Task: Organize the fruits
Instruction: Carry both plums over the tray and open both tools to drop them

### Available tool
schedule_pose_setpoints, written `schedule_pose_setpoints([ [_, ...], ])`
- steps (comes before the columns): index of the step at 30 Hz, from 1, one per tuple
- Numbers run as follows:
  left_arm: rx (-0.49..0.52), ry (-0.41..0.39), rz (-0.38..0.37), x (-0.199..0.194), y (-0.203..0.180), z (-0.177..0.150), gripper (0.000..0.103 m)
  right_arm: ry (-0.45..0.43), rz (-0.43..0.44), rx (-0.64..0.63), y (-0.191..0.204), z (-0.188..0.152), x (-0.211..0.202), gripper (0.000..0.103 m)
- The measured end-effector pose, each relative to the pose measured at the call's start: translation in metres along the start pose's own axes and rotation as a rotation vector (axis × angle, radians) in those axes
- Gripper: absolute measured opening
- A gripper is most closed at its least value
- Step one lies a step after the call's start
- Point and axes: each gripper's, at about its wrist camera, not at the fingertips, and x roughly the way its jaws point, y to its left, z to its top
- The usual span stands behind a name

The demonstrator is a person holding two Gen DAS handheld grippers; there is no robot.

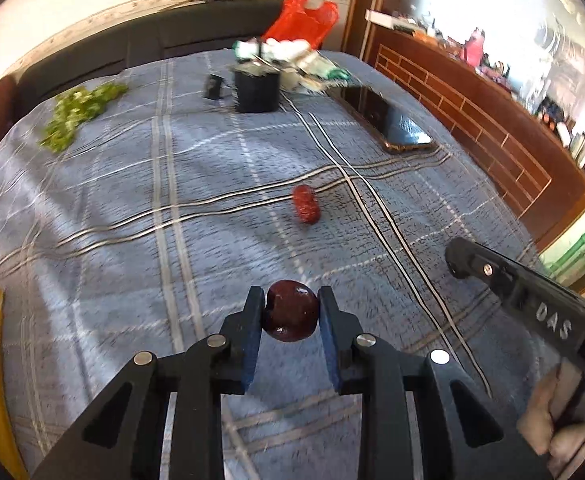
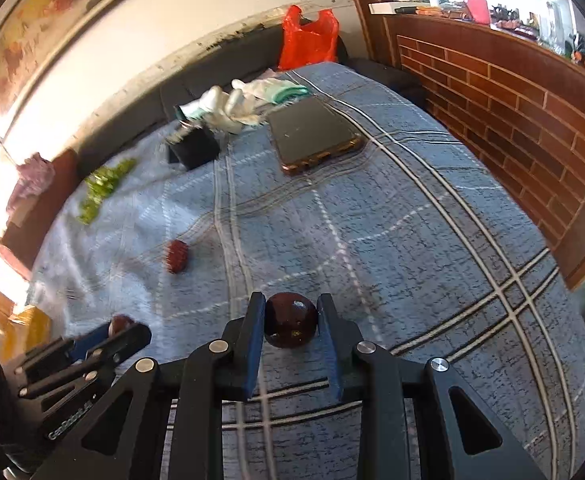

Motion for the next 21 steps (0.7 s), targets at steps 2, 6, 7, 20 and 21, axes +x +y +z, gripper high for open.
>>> schedule_pose_setpoints([
  [2,-0.020,-0.024,-0.002,-0.021,0.009,-0.007,0.026,-0.019,0.106,0.016,0.001,0.001,-0.007,0.028],
  [6,-0.075,-0.073,0.012,-0.064,0.036,-0.026,0.026,0.020,0.216,0.031,0.003,-0.001,-0.002,0.029],
  [7,-0.100,-0.090,0.027,-0.078,0.047,-0.033,0.026,0.026,0.213,0.029,0.005,-0.002,0.000,0.029],
  [20,-0.442,-0.208,0.318,-0.221,0.206,-0.146,0.027,-0.019,0.094,-0.146,0.070,-0.022,-0.025,0.029],
  [21,-0.466,-0.210,0.343,-0.227,0.217,-0.154,0.027,-0.016,0.124,-0.175,0.087,-0.027,-0.033,0.029],
])
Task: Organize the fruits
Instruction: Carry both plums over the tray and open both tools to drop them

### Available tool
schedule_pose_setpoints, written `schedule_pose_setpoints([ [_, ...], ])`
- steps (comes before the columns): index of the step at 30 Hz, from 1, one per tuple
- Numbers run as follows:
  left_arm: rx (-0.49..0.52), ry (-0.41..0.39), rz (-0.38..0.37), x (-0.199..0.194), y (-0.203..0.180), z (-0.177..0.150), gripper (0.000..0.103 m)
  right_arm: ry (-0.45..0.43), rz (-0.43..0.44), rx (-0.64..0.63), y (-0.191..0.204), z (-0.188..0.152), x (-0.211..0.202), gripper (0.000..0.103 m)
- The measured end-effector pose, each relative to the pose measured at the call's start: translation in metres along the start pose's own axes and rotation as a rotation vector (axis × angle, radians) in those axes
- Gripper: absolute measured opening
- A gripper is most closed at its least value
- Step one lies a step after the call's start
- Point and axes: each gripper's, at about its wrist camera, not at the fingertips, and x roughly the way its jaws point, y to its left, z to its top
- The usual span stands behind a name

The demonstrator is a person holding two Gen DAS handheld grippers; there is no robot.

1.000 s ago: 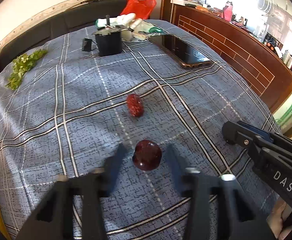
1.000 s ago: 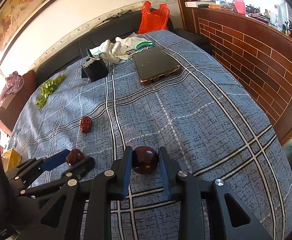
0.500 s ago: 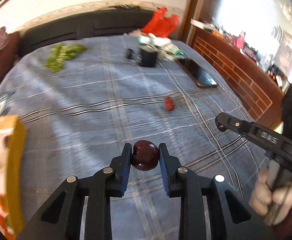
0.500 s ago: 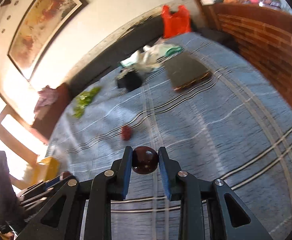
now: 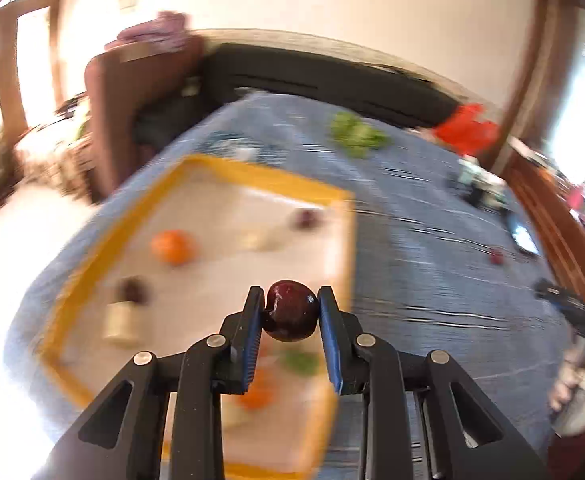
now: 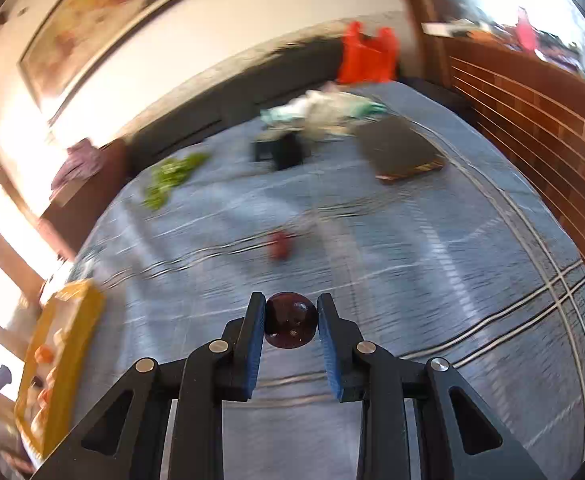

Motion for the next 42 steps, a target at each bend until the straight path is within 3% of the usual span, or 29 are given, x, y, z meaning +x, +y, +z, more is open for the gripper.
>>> schedule_pose_setpoints([
  [4,-0.081,-0.013,0.094,-0.002,0.052,-0.006,0.027,0.041,0.127,-0.108,0.072,-0.010,-0.008,0.029],
  [11,-0.154,0.010,0.119,0.007,0.099,-0.018,0.027,0.223,0.334,-0.280,0.200,-0.063,0.020,0.030],
  [20,-0.217,0.034,0.092,0.024,0.125,-0.023,0.027,0.376,0.425,-0.409,0.313,-0.109,0.066,0.030],
  [22,-0.245,0.033,0.076,0.024,0.132,-0.024,0.028,0.397,0.413,-0.435,0.327,-0.114,0.077,0.030],
  [26,-0.278,0.002,0.059,0.014,0.142,-0.026,0.048,0.412,0.383,-0.477,0.348,-0.126,0.096,0.031],
  [29,-0.290,-0.023,0.050,0.005,0.146,-0.026,0.055,0.427,0.386,-0.478,0.353,-0.131,0.104,0.031],
  [38,-0.317,-0.053,0.044,-0.007,0.150,-0.025,0.061,0.361,0.383,-0.427,0.340,-0.120,0.081,0.034],
  [42,-0.272,-0.072,0.083,-0.014,0.139,-0.024,0.061,0.231,0.319,-0.387,0.318,-0.116,0.054,0.038],
])
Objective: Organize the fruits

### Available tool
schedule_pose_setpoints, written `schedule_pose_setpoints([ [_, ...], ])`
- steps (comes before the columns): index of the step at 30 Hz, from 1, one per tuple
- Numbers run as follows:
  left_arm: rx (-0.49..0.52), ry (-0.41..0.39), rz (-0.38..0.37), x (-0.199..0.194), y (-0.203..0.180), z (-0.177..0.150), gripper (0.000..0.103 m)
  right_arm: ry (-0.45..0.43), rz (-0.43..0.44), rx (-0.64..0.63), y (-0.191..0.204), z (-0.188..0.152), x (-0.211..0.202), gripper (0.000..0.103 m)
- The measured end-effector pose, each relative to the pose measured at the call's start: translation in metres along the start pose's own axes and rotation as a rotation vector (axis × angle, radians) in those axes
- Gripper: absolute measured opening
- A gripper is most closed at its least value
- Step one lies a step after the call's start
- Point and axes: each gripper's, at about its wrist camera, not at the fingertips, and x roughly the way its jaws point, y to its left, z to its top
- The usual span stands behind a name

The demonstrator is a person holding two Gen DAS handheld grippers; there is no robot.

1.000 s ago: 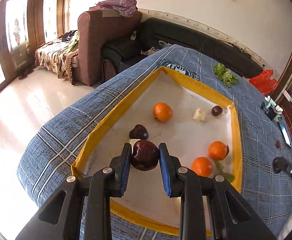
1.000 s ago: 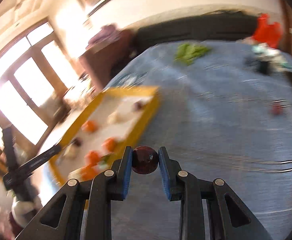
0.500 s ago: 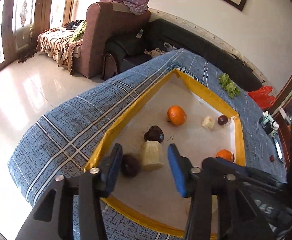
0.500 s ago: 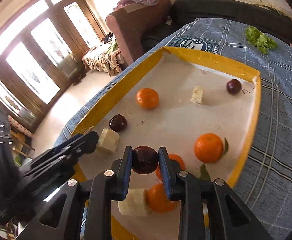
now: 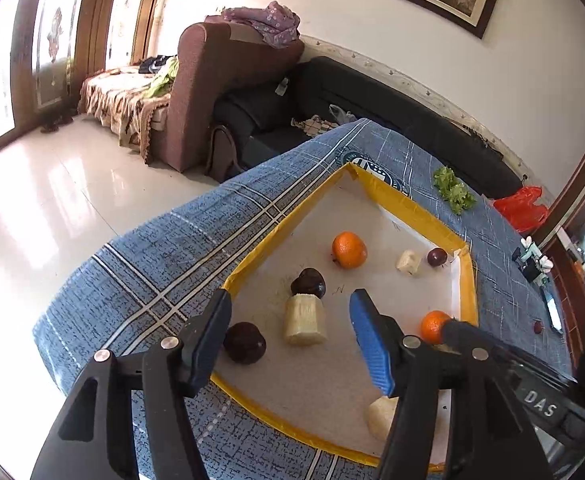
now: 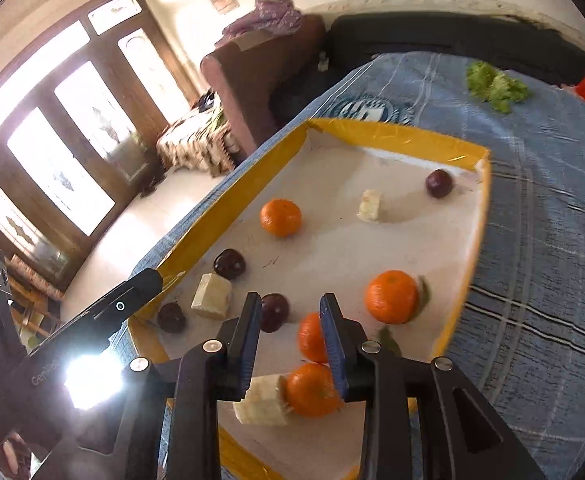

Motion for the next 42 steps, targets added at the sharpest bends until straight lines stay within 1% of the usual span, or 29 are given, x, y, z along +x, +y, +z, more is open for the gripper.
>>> schedule_pose_setpoints([
  [1,0.017,-0.015,0.016,-0.004,-0.004,0.000,0.062,-0.055,-0.055,0.007,-0.003,-0.005,-0.010,0.046],
  [2,0.029,-0.028,0.029,-0.006,-0.006,0.001,0.065,-0.112,-0.114,0.013,-0.006,-0.013,-0.022,0.050],
  [3,0.046,-0.044,0.046,-0.010,-0.010,0.002,0.067,-0.153,-0.153,0.022,-0.009,-0.019,-0.030,0.059],
  [4,0.060,-0.056,0.057,-0.013,-0.014,0.004,0.070,-0.195,-0.189,0.041,-0.013,-0.025,-0.039,0.061],
  [5,0.077,-0.068,0.064,-0.016,-0.019,0.006,0.070,-0.218,-0.210,0.059,-0.016,-0.027,-0.043,0.061],
  [7,0.095,-0.070,0.051,-0.018,-0.027,0.010,0.071,-0.234,-0.241,0.101,-0.024,-0.030,-0.048,0.061],
  [10,0.118,-0.068,0.009,-0.024,-0.040,0.016,0.072,-0.207,-0.265,0.136,-0.030,-0.029,-0.049,0.061],
  [12,0.139,-0.069,-0.013,-0.026,-0.050,0.019,0.072,-0.194,-0.282,0.133,-0.032,-0.029,-0.053,0.061],
  [15,0.190,-0.085,-0.035,-0.033,-0.063,0.020,0.073,-0.231,-0.323,0.117,-0.035,-0.032,-0.064,0.062],
  [16,0.200,-0.090,-0.039,-0.035,-0.066,0.019,0.076,-0.233,-0.331,0.122,-0.036,-0.032,-0.063,0.064],
  [17,0.209,-0.098,-0.041,-0.037,-0.067,0.018,0.078,-0.218,-0.326,0.130,-0.038,-0.031,-0.058,0.064],
  [19,0.219,-0.120,-0.020,-0.041,-0.069,0.017,0.078,-0.169,-0.318,0.153,-0.039,-0.029,-0.046,0.064],
  [21,0.194,-0.131,-0.004,-0.045,-0.067,0.018,0.078,-0.114,-0.287,0.147,-0.036,-0.028,-0.036,0.064],
  [23,0.174,-0.144,-0.001,-0.049,-0.067,0.020,0.078,-0.118,-0.280,0.096,-0.028,-0.027,-0.035,0.064],
  [26,0.176,-0.179,0.037,-0.056,-0.069,0.021,0.078,-0.137,-0.265,0.033,-0.018,-0.027,-0.036,0.064],
  [28,0.175,-0.191,0.046,-0.061,-0.070,0.020,0.078,-0.116,-0.243,0.007,-0.015,-0.028,-0.032,0.066],
  [31,0.174,-0.208,0.048,-0.069,-0.073,0.017,0.078,-0.095,-0.235,-0.027,-0.013,-0.030,-0.029,0.066],
  [38,0.184,-0.207,0.052,-0.079,-0.083,0.010,0.079,-0.057,-0.233,-0.143,-0.009,-0.029,-0.032,0.066],
  [42,0.195,-0.196,0.066,-0.078,-0.090,0.005,0.081,-0.063,-0.252,-0.154,-0.017,-0.028,-0.041,0.067],
])
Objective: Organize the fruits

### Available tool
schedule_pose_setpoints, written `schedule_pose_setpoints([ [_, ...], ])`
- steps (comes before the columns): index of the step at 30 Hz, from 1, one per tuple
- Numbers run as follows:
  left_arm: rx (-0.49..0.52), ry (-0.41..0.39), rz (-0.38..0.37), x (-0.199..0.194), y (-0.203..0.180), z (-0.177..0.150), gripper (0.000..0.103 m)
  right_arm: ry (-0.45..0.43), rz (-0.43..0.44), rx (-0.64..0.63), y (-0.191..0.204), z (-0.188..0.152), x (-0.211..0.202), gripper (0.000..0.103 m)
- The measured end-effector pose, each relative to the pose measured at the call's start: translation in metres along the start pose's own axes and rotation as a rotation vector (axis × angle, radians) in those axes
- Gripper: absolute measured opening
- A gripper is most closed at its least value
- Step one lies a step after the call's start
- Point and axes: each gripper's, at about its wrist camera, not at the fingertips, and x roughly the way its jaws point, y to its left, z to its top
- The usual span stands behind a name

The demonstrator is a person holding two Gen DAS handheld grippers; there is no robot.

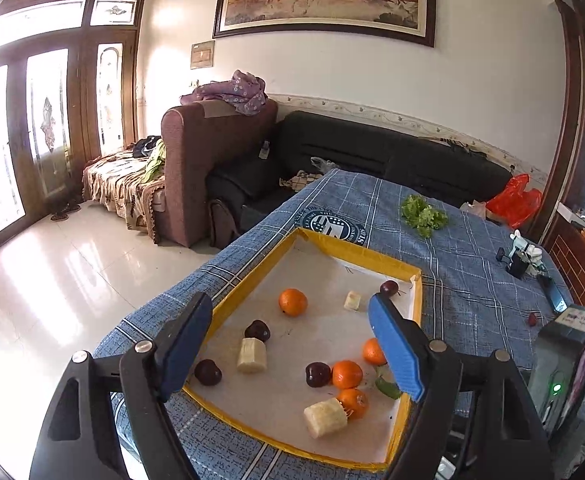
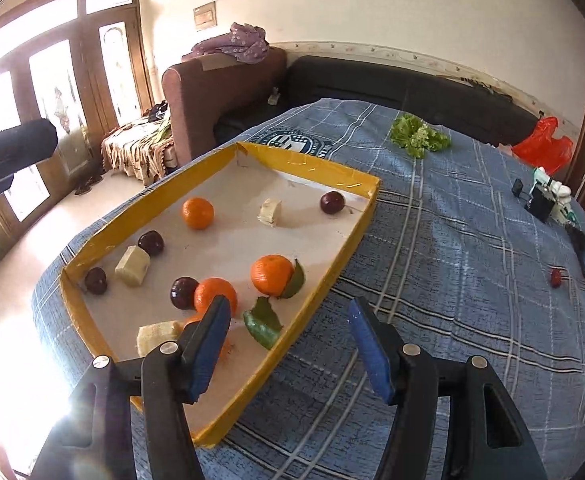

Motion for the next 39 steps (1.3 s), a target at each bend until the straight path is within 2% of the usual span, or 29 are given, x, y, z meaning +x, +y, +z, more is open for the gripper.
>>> schedule_pose_setpoints([
  [3,0.020,0.032,0.026,0.004,-0.011,-0.001,0.082,-0.011,-0.008,0.053,-0.015,0.000,-0.010,0.069],
  [5,0.040,0.045,0.050,0.005,-0.021,-0.005,0.087,-0.032,-0.010,0.111,-0.025,-0.003,-0.021,0.070],
  [8,0.064,0.056,0.056,0.008,-0.036,-0.012,0.089,-0.046,-0.020,0.157,-0.038,-0.012,-0.032,0.075],
  [13,0.075,0.069,0.038,0.006,-0.050,-0.021,0.091,-0.039,-0.069,0.144,-0.045,-0.024,-0.041,0.075],
  [29,0.081,0.086,0.030,0.005,-0.052,-0.023,0.091,-0.022,-0.055,0.111,-0.033,-0.029,-0.042,0.075],
  [39,0.094,0.108,0.020,0.014,-0.057,-0.027,0.091,-0.011,-0.049,0.128,-0.039,-0.030,-0.035,0.075],
])
